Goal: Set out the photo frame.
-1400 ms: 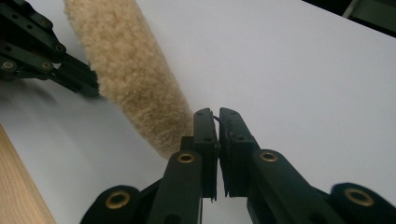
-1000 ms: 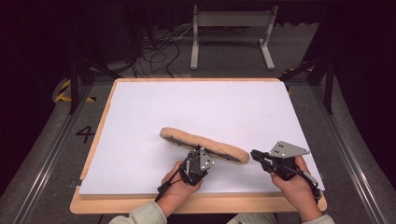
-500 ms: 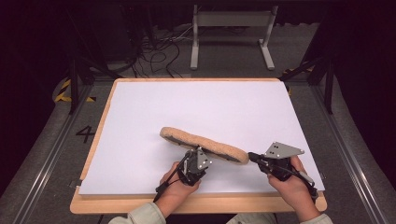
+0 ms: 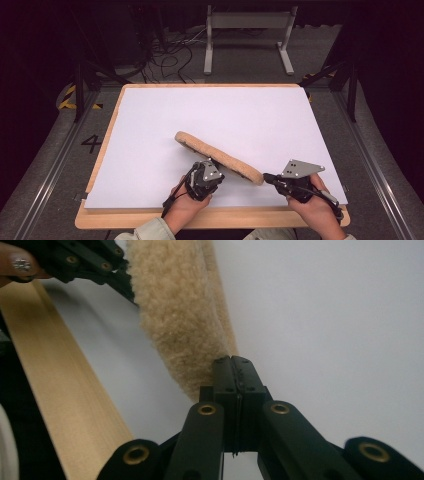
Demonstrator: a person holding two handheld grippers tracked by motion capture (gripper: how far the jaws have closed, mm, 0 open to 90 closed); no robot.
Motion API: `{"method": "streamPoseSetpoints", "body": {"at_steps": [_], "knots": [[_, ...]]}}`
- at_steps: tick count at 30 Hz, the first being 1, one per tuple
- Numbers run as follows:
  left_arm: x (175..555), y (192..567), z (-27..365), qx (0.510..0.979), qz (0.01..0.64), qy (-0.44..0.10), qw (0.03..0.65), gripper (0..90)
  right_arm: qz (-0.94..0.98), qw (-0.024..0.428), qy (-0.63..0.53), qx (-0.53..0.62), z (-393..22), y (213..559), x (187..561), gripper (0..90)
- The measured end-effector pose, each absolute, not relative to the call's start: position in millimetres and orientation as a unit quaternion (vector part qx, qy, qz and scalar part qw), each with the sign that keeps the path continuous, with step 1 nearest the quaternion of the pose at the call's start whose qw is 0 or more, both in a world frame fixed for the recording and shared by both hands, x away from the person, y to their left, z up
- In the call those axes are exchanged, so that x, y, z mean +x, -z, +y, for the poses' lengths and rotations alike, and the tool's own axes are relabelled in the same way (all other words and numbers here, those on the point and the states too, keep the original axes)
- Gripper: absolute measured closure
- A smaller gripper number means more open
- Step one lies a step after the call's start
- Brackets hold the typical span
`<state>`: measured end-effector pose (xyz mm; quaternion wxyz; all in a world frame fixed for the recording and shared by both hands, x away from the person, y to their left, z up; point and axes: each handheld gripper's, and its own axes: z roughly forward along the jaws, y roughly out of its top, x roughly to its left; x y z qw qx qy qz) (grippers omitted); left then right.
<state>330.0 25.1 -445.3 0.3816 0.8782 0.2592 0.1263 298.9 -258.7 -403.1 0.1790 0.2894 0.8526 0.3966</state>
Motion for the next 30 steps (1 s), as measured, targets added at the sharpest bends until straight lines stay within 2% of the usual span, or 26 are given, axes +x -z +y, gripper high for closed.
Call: {"method": "streamPoseSetpoints", "body": {"at_steps": [10, 14, 23, 30], "knots": [[333, 450, 26, 0.881, 0.269, -0.13, 0.367, 90.0, 0.871, 0.14, -0.4, 0.248, -242, 401, 282, 90.0], [339, 452, 30, 0.876, 0.294, -0.116, 0.364, 90.0, 0.87, 0.139, -0.402, 0.249, -243, 401, 283, 88.3], [348, 452, 35, 0.873, 0.302, -0.149, 0.352, 90.0, 0.863, 0.148, -0.411, 0.254, -244, 401, 286, 85.5], [367, 451, 54, 0.862, 0.321, -0.125, 0.373, 90.0, 0.862, 0.15, -0.413, 0.254, -244, 400, 287, 85.4]]}}
